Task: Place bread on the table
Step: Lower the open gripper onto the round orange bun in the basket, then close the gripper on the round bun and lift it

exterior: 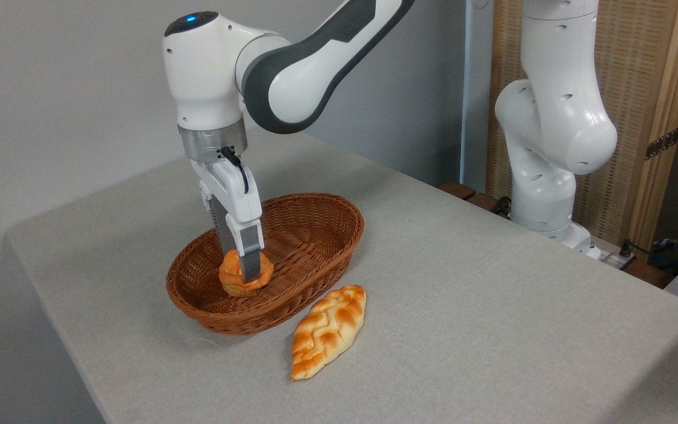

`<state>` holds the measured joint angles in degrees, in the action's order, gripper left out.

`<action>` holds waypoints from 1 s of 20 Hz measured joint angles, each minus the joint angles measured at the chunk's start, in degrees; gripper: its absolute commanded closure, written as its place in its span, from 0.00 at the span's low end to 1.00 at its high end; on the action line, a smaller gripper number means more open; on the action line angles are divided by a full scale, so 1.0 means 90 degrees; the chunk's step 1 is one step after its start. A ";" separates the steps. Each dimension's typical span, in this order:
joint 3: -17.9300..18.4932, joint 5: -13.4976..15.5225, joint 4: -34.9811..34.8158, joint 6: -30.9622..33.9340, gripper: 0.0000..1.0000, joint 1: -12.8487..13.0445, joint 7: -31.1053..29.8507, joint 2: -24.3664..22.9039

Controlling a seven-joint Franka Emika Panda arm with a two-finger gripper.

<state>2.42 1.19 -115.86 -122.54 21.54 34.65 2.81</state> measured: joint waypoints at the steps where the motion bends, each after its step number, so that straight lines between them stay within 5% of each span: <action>1: 0.0000 -0.0041 0.0000 0.0000 0.00 0.0000 0.0000 0.0020; 4: 0.0001 -0.0179 0.0000 -0.0002 0.04 0.0000 0.0000 0.0096; 9: 0.0013 -0.0241 0.0000 -0.0032 0.56 -0.0005 0.0000 0.0156; 20: 0.0027 -0.0247 0.0033 -0.0037 0.61 -0.0029 0.0000 0.0154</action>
<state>2.66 -1.03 -115.57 -122.87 21.28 34.65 4.19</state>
